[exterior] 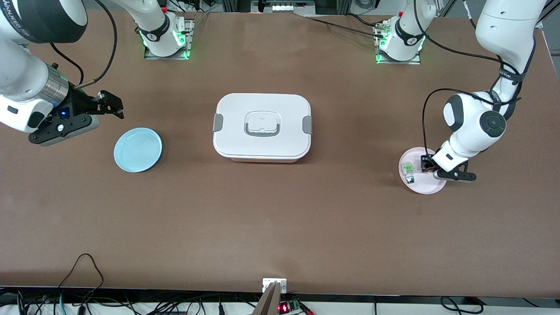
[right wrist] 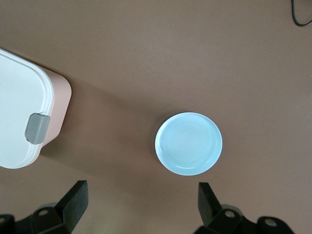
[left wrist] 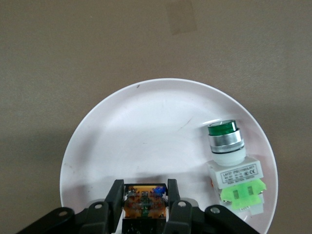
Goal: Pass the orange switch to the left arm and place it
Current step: 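Lower the switch onto the white plate with the left gripper, then open the left gripper and raise it from the white plate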
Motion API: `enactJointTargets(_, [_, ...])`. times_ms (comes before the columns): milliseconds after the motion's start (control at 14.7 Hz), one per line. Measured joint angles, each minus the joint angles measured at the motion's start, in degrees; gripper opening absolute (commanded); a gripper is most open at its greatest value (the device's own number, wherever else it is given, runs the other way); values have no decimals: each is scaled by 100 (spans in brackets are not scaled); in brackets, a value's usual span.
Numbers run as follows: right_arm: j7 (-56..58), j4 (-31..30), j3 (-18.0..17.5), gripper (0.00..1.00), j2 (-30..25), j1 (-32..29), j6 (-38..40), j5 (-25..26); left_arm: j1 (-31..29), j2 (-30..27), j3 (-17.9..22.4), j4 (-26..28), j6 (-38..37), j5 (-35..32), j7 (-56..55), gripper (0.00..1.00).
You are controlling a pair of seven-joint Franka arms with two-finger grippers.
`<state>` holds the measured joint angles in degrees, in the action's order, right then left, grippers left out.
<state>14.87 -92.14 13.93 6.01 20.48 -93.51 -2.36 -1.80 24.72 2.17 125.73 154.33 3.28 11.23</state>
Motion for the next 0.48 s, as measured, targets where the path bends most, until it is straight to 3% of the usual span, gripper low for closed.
enactJointTargets(68, [-70, 0, 21, 100, 0, -2, 0, 0, 0, 27, 16, -9, 7, 0, 2, 80])
enactJointTargets(136, [-171, 0, 33, 100, 0, -16, 0, 2, 0, 46, 30, -17, 19, 0, 5, 100])
enactJointTargets(271, [-311, 0, -77, 100, 0, -222, -1, 4, 1, 46, 47, -46, 43, 0, 6, 100])
enactJointTargets(475, [-344, 1, -973, 100, -8, -1255, -7, 5, 3, -33, 54, -116, 35, 0, 5, 100])
